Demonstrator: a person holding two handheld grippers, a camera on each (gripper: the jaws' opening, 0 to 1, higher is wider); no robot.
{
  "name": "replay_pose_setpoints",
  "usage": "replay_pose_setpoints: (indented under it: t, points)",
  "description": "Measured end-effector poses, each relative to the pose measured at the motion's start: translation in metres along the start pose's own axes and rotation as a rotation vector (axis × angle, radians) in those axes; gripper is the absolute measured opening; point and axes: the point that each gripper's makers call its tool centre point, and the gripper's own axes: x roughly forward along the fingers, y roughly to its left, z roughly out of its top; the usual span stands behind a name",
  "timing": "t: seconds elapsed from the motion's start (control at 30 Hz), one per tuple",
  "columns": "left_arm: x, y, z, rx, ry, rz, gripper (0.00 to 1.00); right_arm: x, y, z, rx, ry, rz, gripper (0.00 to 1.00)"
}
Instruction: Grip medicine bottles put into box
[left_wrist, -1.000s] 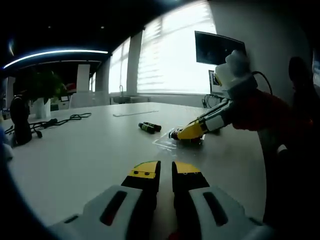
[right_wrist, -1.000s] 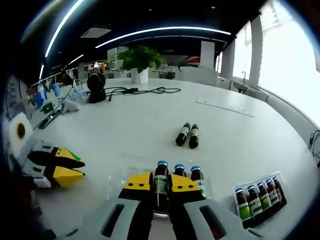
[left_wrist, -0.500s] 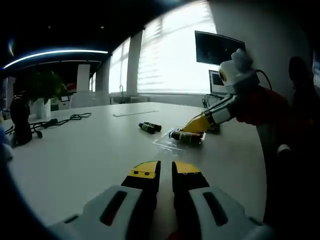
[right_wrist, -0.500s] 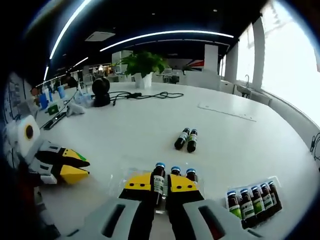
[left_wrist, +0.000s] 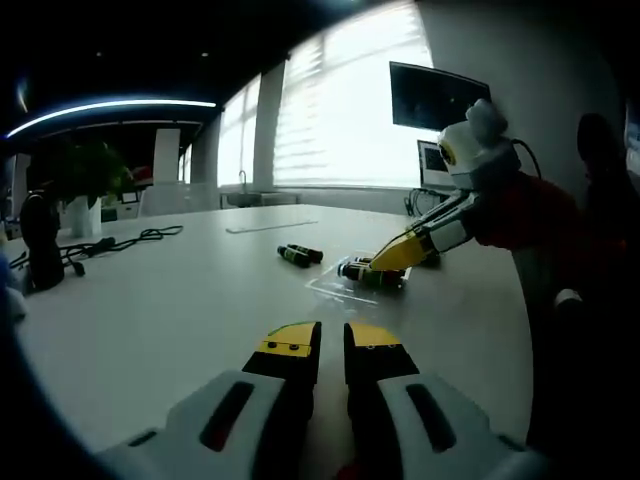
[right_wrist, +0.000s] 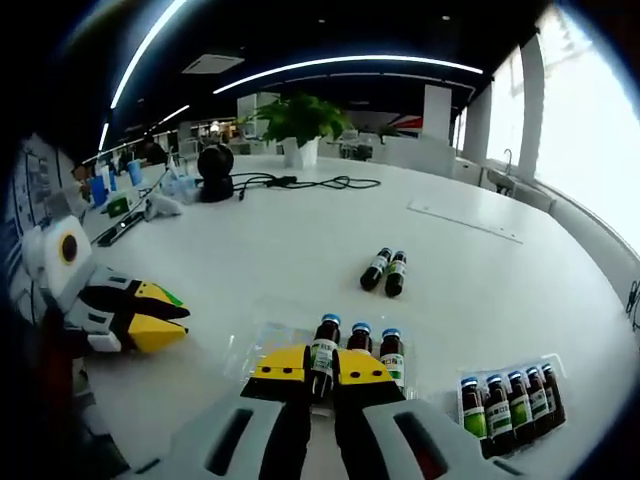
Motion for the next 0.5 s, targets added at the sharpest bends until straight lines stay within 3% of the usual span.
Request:
replay_pose_setpoints:
  t: [0.5]
  points:
    - [0.0, 0.0004, -0.0005, 0.001, 0.002, 0.002, 0.04, 0.0028, -0.0004, -0.0029, -0.009, 0.018, 0.008, 0.03]
